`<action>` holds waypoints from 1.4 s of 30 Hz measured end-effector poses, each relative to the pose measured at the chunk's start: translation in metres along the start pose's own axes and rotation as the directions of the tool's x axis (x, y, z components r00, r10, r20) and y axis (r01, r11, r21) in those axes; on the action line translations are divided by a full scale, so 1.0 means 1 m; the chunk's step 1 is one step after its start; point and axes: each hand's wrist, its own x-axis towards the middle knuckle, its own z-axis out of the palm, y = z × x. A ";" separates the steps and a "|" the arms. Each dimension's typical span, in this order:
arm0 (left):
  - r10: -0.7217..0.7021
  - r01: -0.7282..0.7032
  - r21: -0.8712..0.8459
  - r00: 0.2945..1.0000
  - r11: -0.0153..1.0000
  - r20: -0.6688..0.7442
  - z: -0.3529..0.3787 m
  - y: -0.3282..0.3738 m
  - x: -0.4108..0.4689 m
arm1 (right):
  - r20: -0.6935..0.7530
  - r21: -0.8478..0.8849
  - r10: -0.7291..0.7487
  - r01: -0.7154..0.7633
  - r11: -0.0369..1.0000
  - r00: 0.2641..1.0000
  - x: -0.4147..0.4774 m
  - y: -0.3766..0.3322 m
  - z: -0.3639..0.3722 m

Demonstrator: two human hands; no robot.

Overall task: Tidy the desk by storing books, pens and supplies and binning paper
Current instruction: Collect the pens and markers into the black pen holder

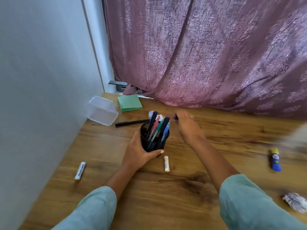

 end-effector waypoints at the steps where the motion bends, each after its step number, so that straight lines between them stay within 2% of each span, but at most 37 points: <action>1: 0.002 -0.002 -0.008 1.000 1.000 -0.009 -0.001 0.000 -0.001 | -0.150 0.129 -0.008 0.027 0.991 0.989 0.000 -0.015 -0.011; 3: 0.001 -0.001 -0.021 1.000 1.000 -0.022 -0.003 0.001 -0.004 | -0.448 0.360 0.025 0.155 0.920 0.894 -0.002 -0.046 -0.036; 4: -0.002 0.002 -0.024 1.000 1.000 -0.027 -0.005 0.002 -0.006 | -0.548 0.426 0.058 0.219 0.878 0.834 -0.003 -0.059 -0.048; 6: -0.003 0.002 -0.041 0.999 0.999 -0.032 -0.008 0.003 -0.011 | -0.628 0.508 0.112 0.297 0.808 0.770 -0.006 -0.079 -0.062; 7: 0.000 -0.001 -0.050 0.999 0.999 -0.033 -0.010 0.002 -0.013 | -0.626 0.541 0.126 0.312 0.781 0.769 -0.009 -0.086 -0.063; 10: -0.002 0.000 -0.052 1.000 0.999 -0.025 -0.017 -0.003 -0.022 | -0.502 0.640 0.154 0.246 0.728 0.851 -0.017 -0.100 -0.050; 14: -0.004 0.003 -0.056 1.000 0.998 -0.026 -0.027 -0.011 -0.035 | -0.388 0.602 0.102 0.168 0.781 0.916 -0.032 -0.115 -0.019; 19: 0.013 -0.015 -0.062 0.999 0.998 -0.035 -0.039 -0.017 -0.044 | -0.304 0.441 0.057 0.087 0.893 0.951 -0.038 -0.133 0.003; 22: 0.025 -0.026 -0.060 0.999 0.998 -0.022 -0.049 -0.021 -0.047 | -0.198 0.287 0.057 0.002 0.958 0.979 -0.038 -0.143 0.008; 27: 0.007 -0.009 -0.057 0.999 0.998 -0.035 -0.064 -0.030 -0.050 | -0.183 0.152 -0.030 0.059 0.987 0.983 -0.030 -0.152 0.009; 28: 0.000 -0.002 -0.058 0.999 0.998 -0.047 -0.067 -0.032 -0.050 | -0.164 0.203 -0.024 0.058 0.978 0.986 -0.025 -0.152 0.008; 29: -0.011 0.008 -0.059 0.998 0.998 -0.060 -0.070 -0.034 -0.050 | -0.137 0.326 0.005 0.040 0.945 0.991 -0.020 -0.151 0.009; 31: -0.032 0.026 -0.068 0.996 0.997 -0.085 -0.075 -0.038 -0.050 | -0.058 0.632 0.088 -0.032 0.774 0.994 -0.006 -0.144 0.012; 32: -0.038 0.031 -0.077 0.995 0.997 -0.095 -0.076 -0.039 -0.049 | -0.029 0.693 0.122 -0.068 0.718 0.992 0.002 -0.138 0.014; 33: -0.042 0.034 -0.083 0.994 0.996 -0.098 -0.077 -0.039 -0.049 | -0.009 0.680 0.145 -0.101 0.726 0.989 0.009 -0.130 0.018; 35: -0.045 0.036 -0.085 0.994 0.996 -0.099 -0.077 -0.038 -0.047 | 0.053 0.557 0.151 -0.155 0.816 0.987 0.024 -0.113 0.031; 38: -0.048 0.037 -0.089 0.991 0.995 -0.124 -0.074 -0.038 -0.044 | 0.259 0.316 0.041 -0.125 0.940 0.965 0.039 -0.103 0.057; 40: -0.051 0.038 -0.089 0.989 0.995 -0.140 -0.073 -0.038 -0.042 | 0.397 0.211 0.003 -0.094 0.973 0.918 0.043 -0.103 0.075; 42: -0.052 0.038 -0.094 0.988 0.995 -0.148 -0.073 -0.038 -0.042 | 0.439 0.224 0.044 -0.157 0.962 0.897 0.041 -0.105 0.085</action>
